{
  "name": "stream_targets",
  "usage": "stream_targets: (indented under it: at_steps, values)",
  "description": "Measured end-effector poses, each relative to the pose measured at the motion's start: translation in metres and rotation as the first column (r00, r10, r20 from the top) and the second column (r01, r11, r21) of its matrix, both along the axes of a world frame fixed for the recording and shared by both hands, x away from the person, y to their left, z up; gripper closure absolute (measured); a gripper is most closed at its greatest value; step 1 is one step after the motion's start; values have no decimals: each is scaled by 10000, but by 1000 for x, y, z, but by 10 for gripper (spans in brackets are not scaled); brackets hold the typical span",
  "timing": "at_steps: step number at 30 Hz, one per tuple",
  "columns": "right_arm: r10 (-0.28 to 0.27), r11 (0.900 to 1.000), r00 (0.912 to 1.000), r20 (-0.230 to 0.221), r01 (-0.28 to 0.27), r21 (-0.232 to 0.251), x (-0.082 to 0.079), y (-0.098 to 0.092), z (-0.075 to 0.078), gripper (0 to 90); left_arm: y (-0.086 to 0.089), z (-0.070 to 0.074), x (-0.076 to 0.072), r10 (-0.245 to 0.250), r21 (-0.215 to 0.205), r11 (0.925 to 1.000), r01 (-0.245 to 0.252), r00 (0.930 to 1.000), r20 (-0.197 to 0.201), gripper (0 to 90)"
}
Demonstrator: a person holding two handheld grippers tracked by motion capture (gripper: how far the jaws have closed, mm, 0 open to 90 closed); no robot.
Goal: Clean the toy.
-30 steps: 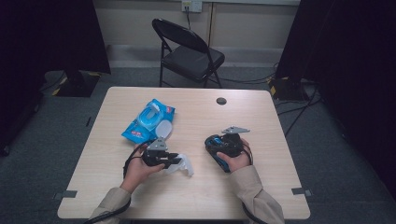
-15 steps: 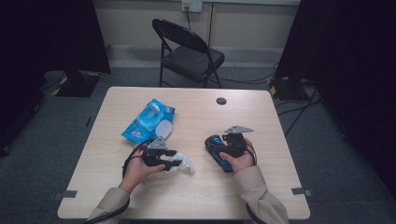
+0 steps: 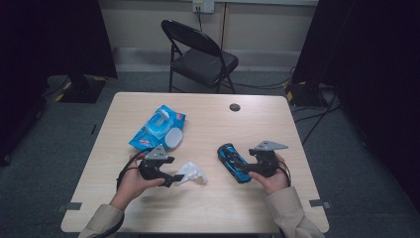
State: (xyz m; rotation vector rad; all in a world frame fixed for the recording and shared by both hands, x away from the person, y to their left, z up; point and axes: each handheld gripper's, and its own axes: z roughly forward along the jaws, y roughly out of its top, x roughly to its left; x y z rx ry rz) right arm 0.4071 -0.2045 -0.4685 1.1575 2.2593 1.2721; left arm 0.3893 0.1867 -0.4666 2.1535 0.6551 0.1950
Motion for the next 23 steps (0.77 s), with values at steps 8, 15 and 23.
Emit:
stream_targets:
  at_steps: [8, 15, 23]
  values:
    - [-44, 9999, 9995, -320, 41, -115, -27, -32, -11, 163, 35, -9, -14, 469, 143, 9988, -464, 9983, -352, 174]
    - [-169, 9987, 9975, -692, 135, -500, -43, -59, -26, 151, 54, -26, -27, 576, 509, 9972, -549, 9970, -517, 165]
    - [-30, 9946, 9970, -775, -51, -1040, -49, -69, -39, 144, 56, -35, -30, 439, 882, 9953, -401, 9982, -415, 155]
